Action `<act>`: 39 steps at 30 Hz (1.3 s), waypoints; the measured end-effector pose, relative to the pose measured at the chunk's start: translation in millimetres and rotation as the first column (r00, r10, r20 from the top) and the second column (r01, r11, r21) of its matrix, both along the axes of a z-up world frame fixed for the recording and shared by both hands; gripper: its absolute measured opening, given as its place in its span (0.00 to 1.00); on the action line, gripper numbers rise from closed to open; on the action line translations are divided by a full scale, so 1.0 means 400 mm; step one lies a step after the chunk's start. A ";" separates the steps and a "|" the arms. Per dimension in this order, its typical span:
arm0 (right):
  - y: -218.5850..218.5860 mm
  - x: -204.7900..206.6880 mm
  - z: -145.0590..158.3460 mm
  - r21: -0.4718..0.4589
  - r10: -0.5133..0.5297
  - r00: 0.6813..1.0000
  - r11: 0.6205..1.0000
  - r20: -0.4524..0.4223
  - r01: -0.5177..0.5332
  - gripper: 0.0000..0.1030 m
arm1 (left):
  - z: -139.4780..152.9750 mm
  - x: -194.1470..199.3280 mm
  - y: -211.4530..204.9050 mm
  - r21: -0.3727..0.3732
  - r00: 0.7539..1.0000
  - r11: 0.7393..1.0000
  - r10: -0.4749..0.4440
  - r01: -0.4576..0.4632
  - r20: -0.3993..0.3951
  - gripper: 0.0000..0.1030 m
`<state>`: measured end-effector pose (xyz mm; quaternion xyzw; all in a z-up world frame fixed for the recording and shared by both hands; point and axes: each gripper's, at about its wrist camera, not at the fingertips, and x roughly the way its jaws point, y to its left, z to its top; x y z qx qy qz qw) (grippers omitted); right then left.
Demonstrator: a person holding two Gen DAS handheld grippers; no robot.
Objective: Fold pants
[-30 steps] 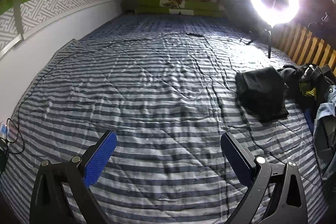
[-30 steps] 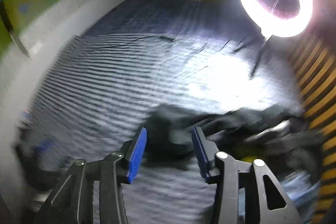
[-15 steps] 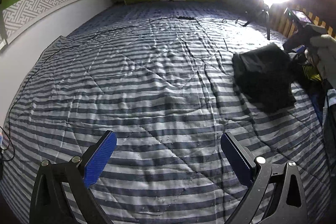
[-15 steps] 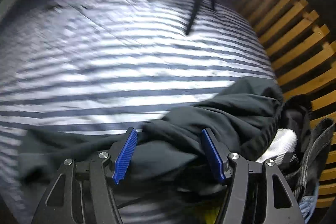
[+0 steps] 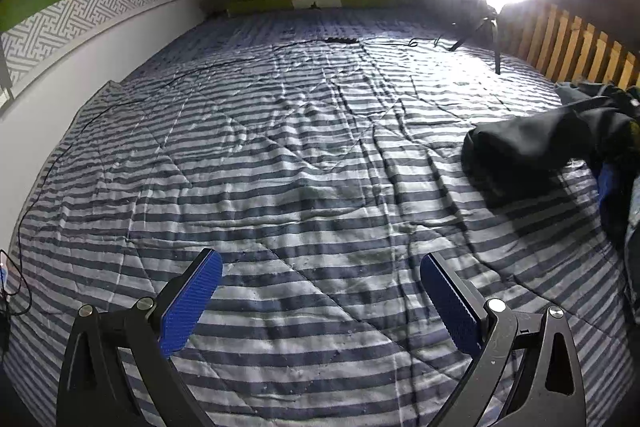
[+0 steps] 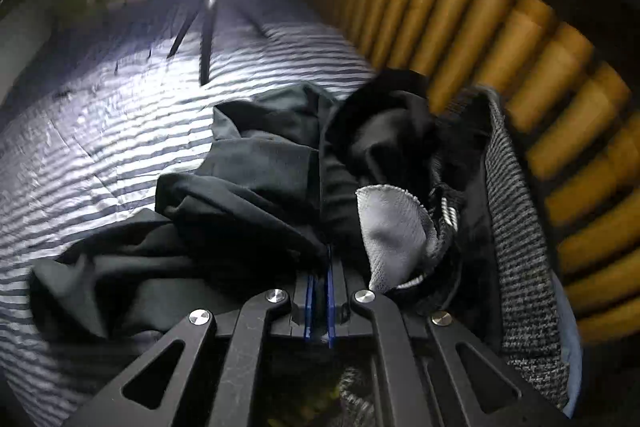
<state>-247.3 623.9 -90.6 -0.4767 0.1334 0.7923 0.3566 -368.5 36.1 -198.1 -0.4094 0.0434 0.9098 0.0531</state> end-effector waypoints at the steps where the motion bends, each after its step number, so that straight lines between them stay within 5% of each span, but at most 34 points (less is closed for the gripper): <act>1: -0.010 0.033 0.032 -0.008 -0.001 0.999 1.000 -0.042 0.001 0.04 | 0.007 0.007 0.003 0.003 1.000 1.000 -0.006 0.006 -0.005 0.98; 5: -0.102 0.081 0.212 -0.015 0.073 0.974 0.997 -0.215 -0.078 0.04 | 0.029 0.026 0.013 0.008 1.000 1.000 -0.019 0.019 -0.022 0.98; 11: -0.293 -0.005 0.404 0.029 0.235 0.913 0.970 -0.333 -0.239 0.04 | 0.067 0.054 0.008 0.011 0.998 1.000 -0.019 0.019 -0.061 0.98; 17: -0.499 -0.088 0.589 0.125 0.416 0.819 0.907 -0.394 -0.401 0.04 | 0.090 0.063 -0.042 0.022 0.997 1.000 0.015 -0.013 -0.076 0.98; 22: -0.662 -0.129 0.704 0.172 0.526 0.725 0.845 -0.444 -0.507 0.04 | 0.124 0.067 -0.115 0.051 0.993 0.997 0.070 -0.065 -0.097 0.98; 27: -0.844 -0.149 0.777 0.210 0.648 0.576 0.735 -0.499 -0.645 0.02 | 0.183 0.069 -0.270 0.086 0.966 0.975 0.217 -0.207 -0.139 0.98; 29: -0.909 -0.173 0.763 0.227 0.690 0.577 0.705 -0.437 -0.672 0.05 | 0.190 0.068 -0.334 0.117 0.953 0.958 0.276 -0.262 -0.126 0.98; 31: -0.935 -0.213 0.700 0.146 0.713 0.596 0.678 -0.368 -0.721 0.09 | 0.191 0.072 -0.383 0.148 0.942 0.943 0.316 -0.299 -0.109 0.98; 32: -0.927 -0.229 0.650 0.075 0.703 0.612 0.676 -0.363 -0.733 0.19 | 0.191 0.076 -0.397 0.152 0.939 0.939 0.327 -0.309 -0.107 0.98; 34: -0.904 -0.231 0.569 -0.004 0.674 0.656 0.697 -0.339 -0.717 0.38 | 0.189 0.082 -0.400 0.150 0.941 0.940 0.323 -0.306 -0.107 0.98; 39: -0.711 -0.206 0.306 -0.133 0.524 0.816 0.815 -0.244 -0.563 0.43 | 0.184 0.083 -0.329 0.103 0.964 0.969 0.236 -0.224 -0.125 0.98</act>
